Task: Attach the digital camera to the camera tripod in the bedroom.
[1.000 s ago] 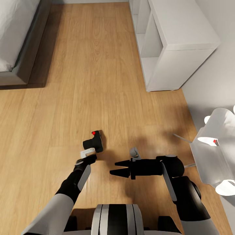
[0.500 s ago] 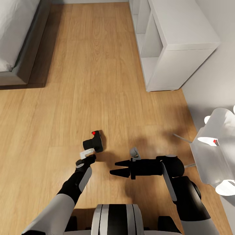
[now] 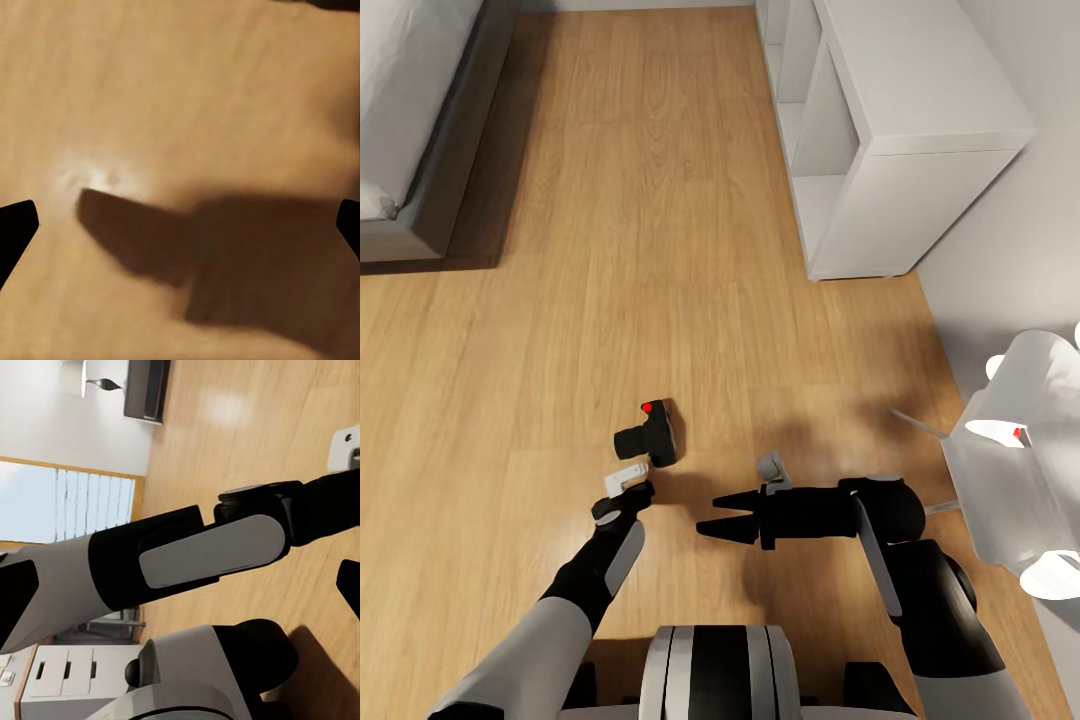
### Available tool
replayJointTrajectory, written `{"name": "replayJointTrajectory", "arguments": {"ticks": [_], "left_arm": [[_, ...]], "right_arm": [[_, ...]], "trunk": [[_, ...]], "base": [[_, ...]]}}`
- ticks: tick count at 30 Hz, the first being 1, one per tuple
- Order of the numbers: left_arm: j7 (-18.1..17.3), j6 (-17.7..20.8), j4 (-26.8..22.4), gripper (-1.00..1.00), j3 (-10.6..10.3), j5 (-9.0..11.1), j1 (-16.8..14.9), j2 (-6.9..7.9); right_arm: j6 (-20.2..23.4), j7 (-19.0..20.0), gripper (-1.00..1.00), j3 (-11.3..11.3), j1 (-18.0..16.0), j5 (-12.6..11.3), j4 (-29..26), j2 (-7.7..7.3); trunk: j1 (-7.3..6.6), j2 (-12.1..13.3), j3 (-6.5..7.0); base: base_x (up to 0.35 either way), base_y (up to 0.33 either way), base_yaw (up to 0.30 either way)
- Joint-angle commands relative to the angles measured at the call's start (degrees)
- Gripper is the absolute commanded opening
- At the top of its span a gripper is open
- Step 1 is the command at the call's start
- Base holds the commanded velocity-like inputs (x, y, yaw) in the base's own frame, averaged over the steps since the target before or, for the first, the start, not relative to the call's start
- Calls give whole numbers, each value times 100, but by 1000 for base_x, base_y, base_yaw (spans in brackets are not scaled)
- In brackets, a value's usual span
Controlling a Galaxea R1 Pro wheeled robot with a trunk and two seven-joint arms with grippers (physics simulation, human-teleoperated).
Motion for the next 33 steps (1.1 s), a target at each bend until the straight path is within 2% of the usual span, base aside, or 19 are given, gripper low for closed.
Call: {"name": "replayJointTrajectory", "arguments": {"ticks": [1,15,25,33], "left_arm": [[45,28,-11,100,-27,32,0,5],[48,29,-4,100,-27,32,0,8],[50,25,11,100,-27,32,0,8],[51,23,20,100,-27,32,0,8]], "right_arm": [[53,7,100,-5,-2,-1,1,2],[53,-153,100,-26,-2,43,10,-10],[53,-177,100,-27,-2,53,3,-46],[53,-180,100,-27,-2,50,7,-48]], "trunk": [[-1,-1,-3],[-1,-1,-3],[-1,-1,-3],[-1,-1,-3]], "base": [[0,0,0],[0,0,-5],[0,0,-163],[0,0,-47]]}}
